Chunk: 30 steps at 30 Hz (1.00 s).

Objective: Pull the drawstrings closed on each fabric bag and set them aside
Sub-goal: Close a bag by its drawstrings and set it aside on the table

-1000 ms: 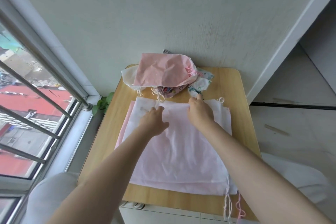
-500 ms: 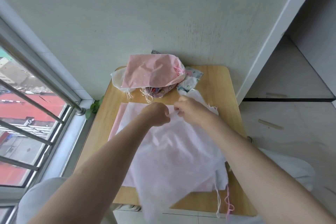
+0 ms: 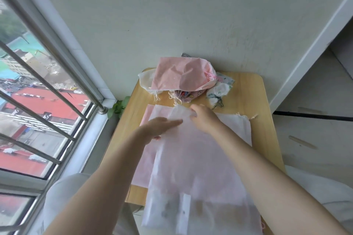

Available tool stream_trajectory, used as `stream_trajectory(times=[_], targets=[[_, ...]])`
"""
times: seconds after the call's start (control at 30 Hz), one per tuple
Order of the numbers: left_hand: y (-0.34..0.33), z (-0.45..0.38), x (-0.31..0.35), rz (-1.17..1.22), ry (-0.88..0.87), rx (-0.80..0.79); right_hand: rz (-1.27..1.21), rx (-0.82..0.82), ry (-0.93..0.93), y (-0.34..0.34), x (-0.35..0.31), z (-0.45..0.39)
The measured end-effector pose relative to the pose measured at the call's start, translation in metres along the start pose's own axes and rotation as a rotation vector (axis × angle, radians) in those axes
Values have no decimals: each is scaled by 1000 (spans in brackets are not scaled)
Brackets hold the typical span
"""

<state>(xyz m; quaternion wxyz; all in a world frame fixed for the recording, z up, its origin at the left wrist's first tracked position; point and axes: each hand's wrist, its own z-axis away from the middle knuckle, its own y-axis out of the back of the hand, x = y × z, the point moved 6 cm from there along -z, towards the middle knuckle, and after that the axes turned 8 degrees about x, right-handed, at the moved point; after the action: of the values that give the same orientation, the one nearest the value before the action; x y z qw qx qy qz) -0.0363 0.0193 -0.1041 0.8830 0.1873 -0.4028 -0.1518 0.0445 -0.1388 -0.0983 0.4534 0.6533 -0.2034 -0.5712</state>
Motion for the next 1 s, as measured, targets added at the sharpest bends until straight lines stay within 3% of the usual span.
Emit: stream_trajectory(times=[0.1,0.23,0.4,0.47,0.6,0.67,0.73,0.87,1.0], targets=[[18,-2,-5,440,42,179,-19,-25,100,-10,-23,7],[23,-2,-7,539,-6,275,15,-80,176,-35,-39,22],[24,7,-1,700,-153,405,126,-129,108,-65,-38,44],[25,10,2,428,-256,490,128,-151,100,-71,-38,49],[6,18,20,-723,-496,653,-29,-136,92,-66,-42,48],[-9,17,25,-1053,-518,644,-113,-112,66,-56,-39,45],[-18,9,19,-1114,-436,584,-122,-36,11,-41,-28,41],[-30,-8,0,-949,-299,499,17,284,-239,2,18,36],[-38,-15,-7,-785,-326,542,153,201,-451,17,67,34]])
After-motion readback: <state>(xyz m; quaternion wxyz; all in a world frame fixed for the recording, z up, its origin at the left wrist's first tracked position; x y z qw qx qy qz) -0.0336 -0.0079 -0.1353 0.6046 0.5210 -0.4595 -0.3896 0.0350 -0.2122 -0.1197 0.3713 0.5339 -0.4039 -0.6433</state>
